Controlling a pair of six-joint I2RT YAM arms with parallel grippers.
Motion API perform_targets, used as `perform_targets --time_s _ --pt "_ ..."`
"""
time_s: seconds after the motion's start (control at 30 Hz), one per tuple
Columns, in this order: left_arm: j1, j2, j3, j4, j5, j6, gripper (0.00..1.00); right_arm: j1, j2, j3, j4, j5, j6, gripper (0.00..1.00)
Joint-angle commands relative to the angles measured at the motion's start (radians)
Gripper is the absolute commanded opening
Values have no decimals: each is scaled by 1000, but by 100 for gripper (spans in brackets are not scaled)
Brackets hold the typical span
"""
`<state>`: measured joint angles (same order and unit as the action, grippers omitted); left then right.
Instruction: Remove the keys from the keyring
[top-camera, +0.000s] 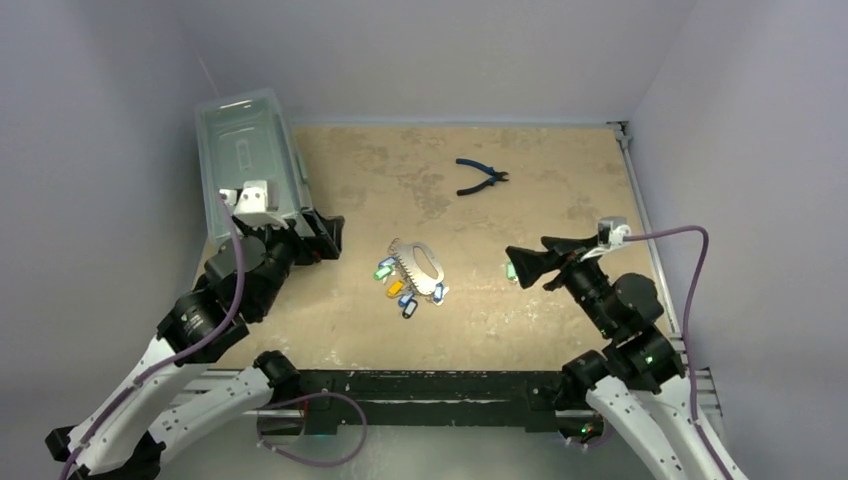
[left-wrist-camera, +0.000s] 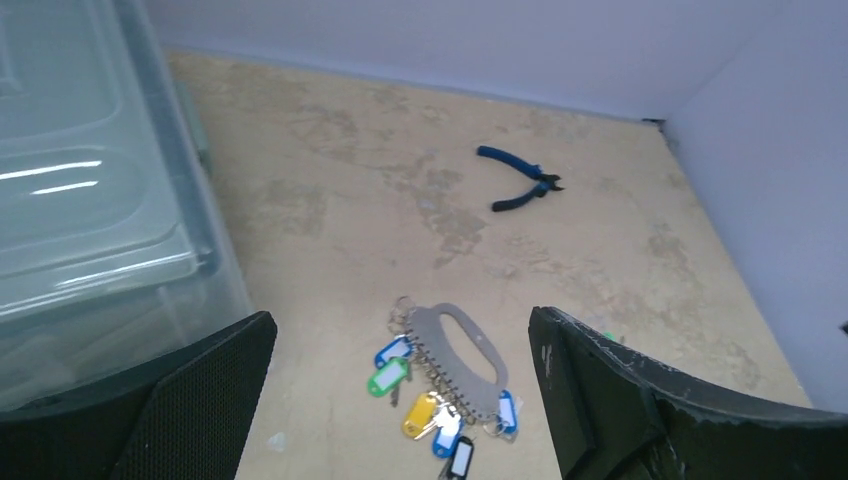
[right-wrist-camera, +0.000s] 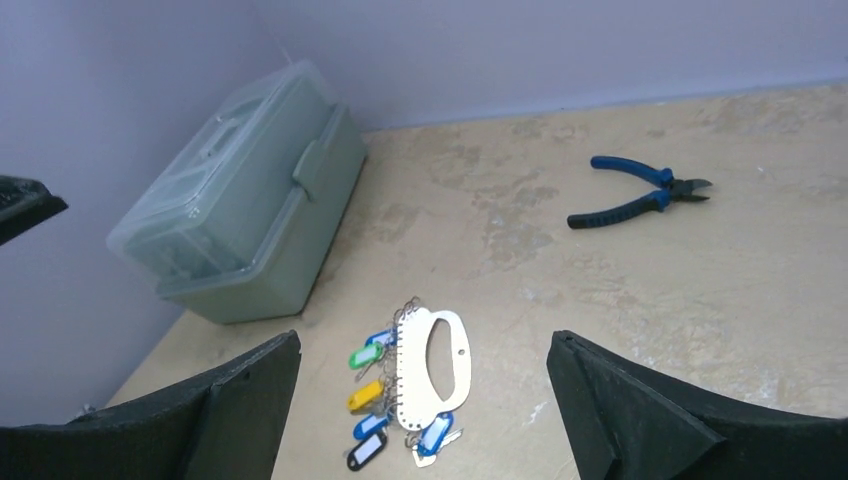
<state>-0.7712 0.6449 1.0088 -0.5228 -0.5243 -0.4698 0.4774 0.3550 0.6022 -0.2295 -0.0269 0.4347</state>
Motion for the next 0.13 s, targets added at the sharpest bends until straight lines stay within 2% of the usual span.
perform_targets --time_s 0.0,0.1 --pt "7 -9 2 -125 -140 -43 99 1 -16 17 -18 86 27 99" --pt "6 14 4 -126 -146 -32 99 1 0 31 -23 76 17 99"
